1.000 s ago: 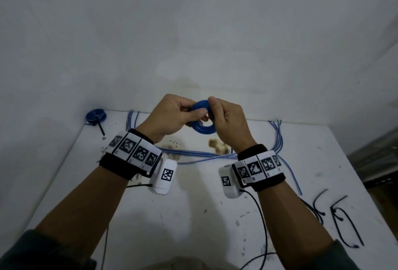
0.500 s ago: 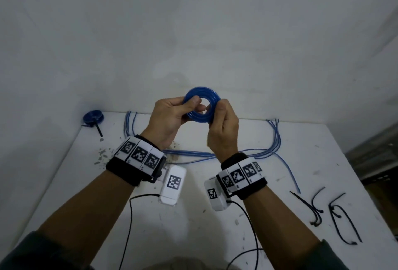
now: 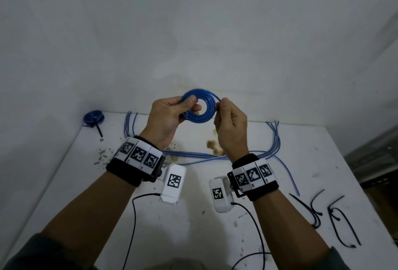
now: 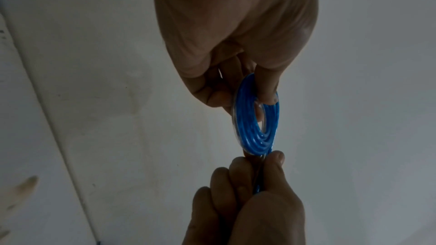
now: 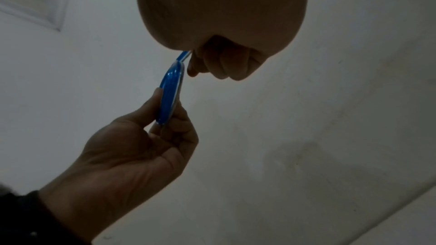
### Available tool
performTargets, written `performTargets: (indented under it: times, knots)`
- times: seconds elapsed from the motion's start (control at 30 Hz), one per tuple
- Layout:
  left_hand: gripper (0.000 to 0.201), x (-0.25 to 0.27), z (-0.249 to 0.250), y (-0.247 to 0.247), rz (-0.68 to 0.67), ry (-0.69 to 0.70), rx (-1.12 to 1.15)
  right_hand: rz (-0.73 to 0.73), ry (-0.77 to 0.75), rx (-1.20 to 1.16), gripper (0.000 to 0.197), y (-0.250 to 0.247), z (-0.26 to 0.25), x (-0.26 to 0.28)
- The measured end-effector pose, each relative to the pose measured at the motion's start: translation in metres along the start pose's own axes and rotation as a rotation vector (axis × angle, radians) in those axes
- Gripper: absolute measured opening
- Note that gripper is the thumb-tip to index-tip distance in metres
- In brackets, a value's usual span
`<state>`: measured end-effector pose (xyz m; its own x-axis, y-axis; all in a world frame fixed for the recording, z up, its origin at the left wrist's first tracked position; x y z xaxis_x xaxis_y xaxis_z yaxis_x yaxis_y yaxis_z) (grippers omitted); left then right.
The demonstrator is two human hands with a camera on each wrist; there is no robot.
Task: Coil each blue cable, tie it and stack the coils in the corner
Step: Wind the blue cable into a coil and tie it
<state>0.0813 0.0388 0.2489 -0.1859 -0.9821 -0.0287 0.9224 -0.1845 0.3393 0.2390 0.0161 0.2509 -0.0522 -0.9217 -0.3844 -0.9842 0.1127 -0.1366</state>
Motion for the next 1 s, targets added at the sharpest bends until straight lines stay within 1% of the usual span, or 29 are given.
performTargets:
  times: [0.1,0.2,0.3,0.37,0.43,0.5,0.57,0.63,0.7,0.77,0.9,1.0]
  knots:
    - [0.011,-0.003,0.002,0.003,0.019,0.043,-0.003,-0.045,-0.013,0.024,0.032,0.014,-0.004,0.009]
    - [0.012,-0.003,-0.001,0.007,0.032,0.059,0.016,-0.011,0.017,0.075,0.031,0.025,-0.001,0.017]
    - [0.025,-0.002,-0.007,0.008,-0.022,0.011,0.058,0.051,0.015,0.082,0.023,0.028,-0.002,0.018]
    - [0.029,0.0,-0.011,0.005,-0.085,-0.045,0.046,0.019,-0.003,0.082,0.021,0.027,-0.004,0.015]
    - [0.032,0.001,-0.014,-0.004,-0.159,-0.095,-0.064,-0.098,-0.003,0.101,0.025,0.024,-0.003,0.01]
    - [0.035,0.002,-0.013,-0.015,-0.229,-0.125,-0.243,-0.272,0.01,0.162,0.027,0.02,-0.001,0.003]
    - [0.03,0.003,-0.011,-0.022,-0.258,-0.131,-0.36,-0.437,0.053,0.22,0.034,0.015,0.002,-0.003]
    - [0.021,0.004,-0.009,-0.021,-0.265,-0.098,-0.415,-0.521,0.09,0.248,0.034,0.009,0.001,-0.008]
    - [0.015,0.004,-0.008,-0.015,-0.255,-0.045,-0.426,-0.535,0.106,0.216,0.034,0.003,-0.001,-0.009]
    - [0.013,0.004,-0.011,-0.011,-0.237,-0.012,-0.4,-0.517,0.13,0.159,0.035,-0.001,-0.003,-0.009]
    - [0.014,0.006,-0.015,-0.004,-0.222,0.034,-0.4,-0.481,0.202,0.055,0.034,-0.009,-0.003,-0.003]
    - [0.016,0.006,-0.016,0.0,-0.21,0.06,-0.38,-0.432,0.206,0.004,0.031,-0.011,-0.001,0.002]
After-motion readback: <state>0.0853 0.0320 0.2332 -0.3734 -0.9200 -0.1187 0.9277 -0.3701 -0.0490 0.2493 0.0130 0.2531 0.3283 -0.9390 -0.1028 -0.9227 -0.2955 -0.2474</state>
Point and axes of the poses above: each hand's wrist, its own x-axis away from the middle knuckle, its own y-axis out of the palm, z = x × y, the point moved 7 cm from there along -x, towards the middle knuckle, and after that the axes turned 8 degrees about -z, right-handed, at the moved point
